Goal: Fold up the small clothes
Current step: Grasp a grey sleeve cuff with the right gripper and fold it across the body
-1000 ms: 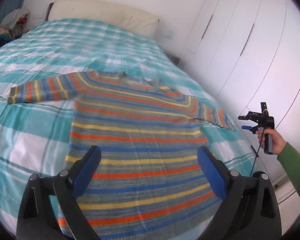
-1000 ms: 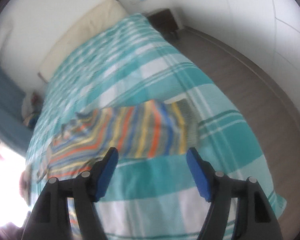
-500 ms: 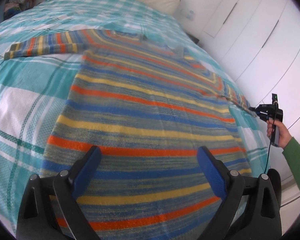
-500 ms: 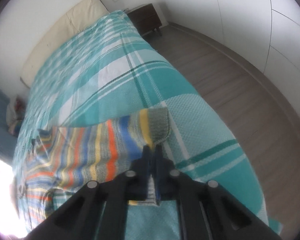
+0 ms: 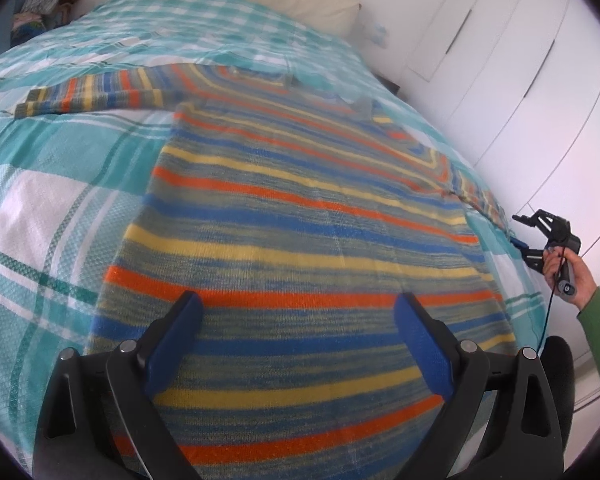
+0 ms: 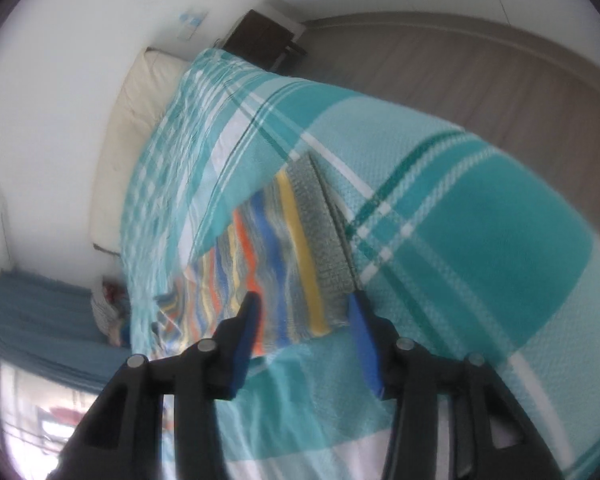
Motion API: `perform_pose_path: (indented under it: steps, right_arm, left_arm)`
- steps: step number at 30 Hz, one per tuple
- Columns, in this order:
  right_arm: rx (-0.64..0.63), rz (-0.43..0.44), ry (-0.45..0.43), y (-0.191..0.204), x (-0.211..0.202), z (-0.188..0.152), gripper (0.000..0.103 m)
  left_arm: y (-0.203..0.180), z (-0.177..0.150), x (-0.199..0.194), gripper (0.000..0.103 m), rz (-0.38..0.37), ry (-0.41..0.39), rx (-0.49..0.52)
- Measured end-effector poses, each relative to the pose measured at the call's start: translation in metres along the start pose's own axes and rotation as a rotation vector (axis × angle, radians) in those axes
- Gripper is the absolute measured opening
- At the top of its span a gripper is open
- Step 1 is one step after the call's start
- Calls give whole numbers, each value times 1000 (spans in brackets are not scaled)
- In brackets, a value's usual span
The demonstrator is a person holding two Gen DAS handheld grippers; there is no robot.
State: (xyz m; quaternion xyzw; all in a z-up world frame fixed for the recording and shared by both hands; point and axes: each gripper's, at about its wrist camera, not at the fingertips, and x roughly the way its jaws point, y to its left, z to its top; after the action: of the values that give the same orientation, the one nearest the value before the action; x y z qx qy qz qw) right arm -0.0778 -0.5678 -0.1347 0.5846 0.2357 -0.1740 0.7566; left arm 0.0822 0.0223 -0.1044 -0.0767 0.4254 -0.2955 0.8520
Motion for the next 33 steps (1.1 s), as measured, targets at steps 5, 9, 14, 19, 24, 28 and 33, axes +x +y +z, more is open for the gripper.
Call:
perform_pose_path:
  steps: [5, 9, 14, 19, 24, 28, 33]
  right_arm:
    - [28, 58, -84, -1, 10, 14, 43]
    - [-49, -45, -77, 13, -4, 15, 47]
    - [-5, -112, -35, 4, -25, 4, 56]
    - [13, 64, -16, -3, 1, 8, 78]
    - [-8, 216, -10, 10, 29, 18, 68]
    - [-140, -95, -7, 27, 40, 14, 9]
    - [-350, -152, -65, 106, 28, -6, 5]
  left_arm:
    - [4, 7, -9, 97, 5, -18, -8]
    - [20, 3, -21, 97, 23, -57, -54]
    - [32, 3, -12, 97, 12, -50, -119]
    - [25, 5, -6, 97, 12, -45, -97]
    - [24, -2, -12, 97, 20, -49, -73]
    - [27, -4, -12, 97, 19, -50, -76]
    - [26, -1, -10, 97, 4, -61, -84]
